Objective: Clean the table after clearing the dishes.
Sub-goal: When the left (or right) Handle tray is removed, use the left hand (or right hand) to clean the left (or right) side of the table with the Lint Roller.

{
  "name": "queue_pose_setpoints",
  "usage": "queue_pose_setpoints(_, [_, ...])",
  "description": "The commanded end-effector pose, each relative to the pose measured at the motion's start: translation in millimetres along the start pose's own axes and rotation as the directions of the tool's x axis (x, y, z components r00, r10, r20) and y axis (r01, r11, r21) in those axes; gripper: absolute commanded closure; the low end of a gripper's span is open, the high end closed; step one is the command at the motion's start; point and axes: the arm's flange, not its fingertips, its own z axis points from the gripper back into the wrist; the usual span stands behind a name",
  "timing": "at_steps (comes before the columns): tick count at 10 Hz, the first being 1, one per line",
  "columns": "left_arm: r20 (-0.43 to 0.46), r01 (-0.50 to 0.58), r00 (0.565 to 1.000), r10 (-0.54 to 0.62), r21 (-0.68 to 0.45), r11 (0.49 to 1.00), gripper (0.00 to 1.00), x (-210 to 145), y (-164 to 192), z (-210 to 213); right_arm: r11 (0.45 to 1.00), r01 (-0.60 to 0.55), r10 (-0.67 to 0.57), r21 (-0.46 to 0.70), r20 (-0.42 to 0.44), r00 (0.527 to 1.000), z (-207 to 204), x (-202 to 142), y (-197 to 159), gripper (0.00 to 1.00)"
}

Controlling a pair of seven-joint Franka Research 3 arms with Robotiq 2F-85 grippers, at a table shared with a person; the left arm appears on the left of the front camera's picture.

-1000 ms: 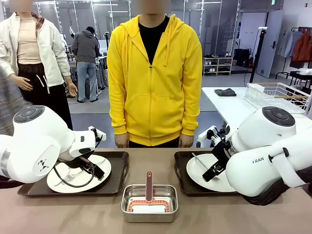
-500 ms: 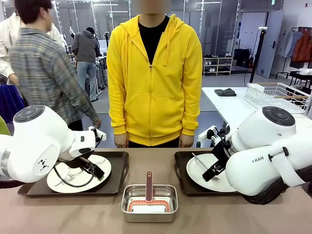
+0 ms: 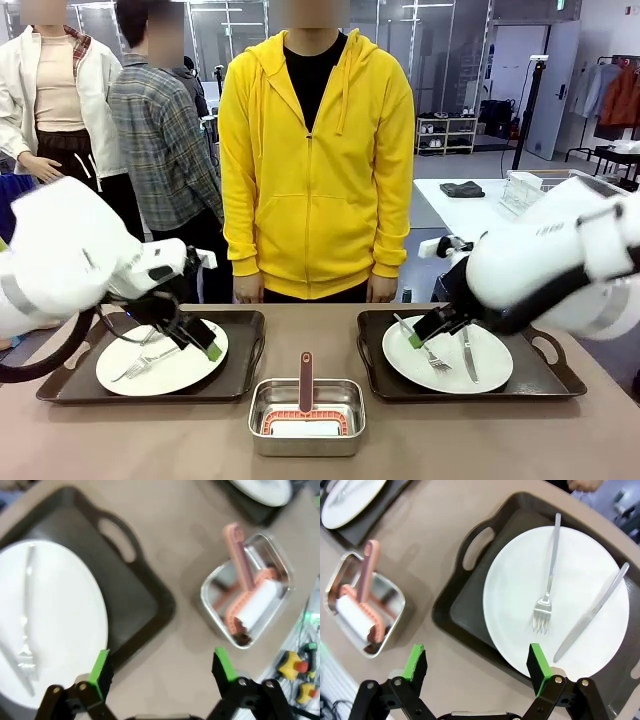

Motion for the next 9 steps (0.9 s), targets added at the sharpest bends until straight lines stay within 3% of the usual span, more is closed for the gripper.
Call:
queue_pose_setpoints(1, [0.042, -0.091, 0.993, 0.111, -0.321, 0.942, 0.00, -16, 48, 35, 0.957, 0.155, -0.157, 0.245, -0.009, 0.988, 21, -4, -36, 0.00])
queue_pose_setpoints(2, [0.103, -0.051, 0.988, 0.116, -0.487, 0.872, 0.00, -36, 66, 57, 0.866, 0.247, -0.266, 0.435, -0.019, 0.964, 42, -12, -53, 0.00])
queue_pose_setpoints(3, [0.180, -0.053, 0.960, 0.216, -0.637, 0.769, 0.00, -70, 93, 84, 0.724, 0.325, -0.373, 0.609, -0.051, 0.927, 69, -29, -79, 0.00])
queue_pose_setpoints(4, [0.228, -0.091, 0.908, 0.351, -0.711, 0.697, 0.00, -106, 122, 104, 0.613, 0.369, -0.458, 0.698, -0.066, 0.887, 91, -47, -107, 0.00])
queue_pose_setpoints(5, [0.272, -0.092, 0.867, 0.418, -0.737, 0.669, 0.00, -143, 148, 122, 0.538, 0.391, -0.528, 0.747, -0.062, 0.847, 113, -66, -135, 0.00])
queue_pose_setpoints(7, [0.276, -0.169, 0.789, 0.549, -0.762, 0.626, 0.00, -222, 201, 167, 0.469, 0.450, -0.646, 0.760, -0.052, 0.761, 154, -111, -196, 0.00])
queue_pose_setpoints(9, [0.318, -0.210, 0.706, 0.633, -0.760, 0.615, 0.00, -283, 236, 192, 0.428, 0.489, -0.735, 0.760, -0.022, 0.678, 182, -150, -234, 0.00])
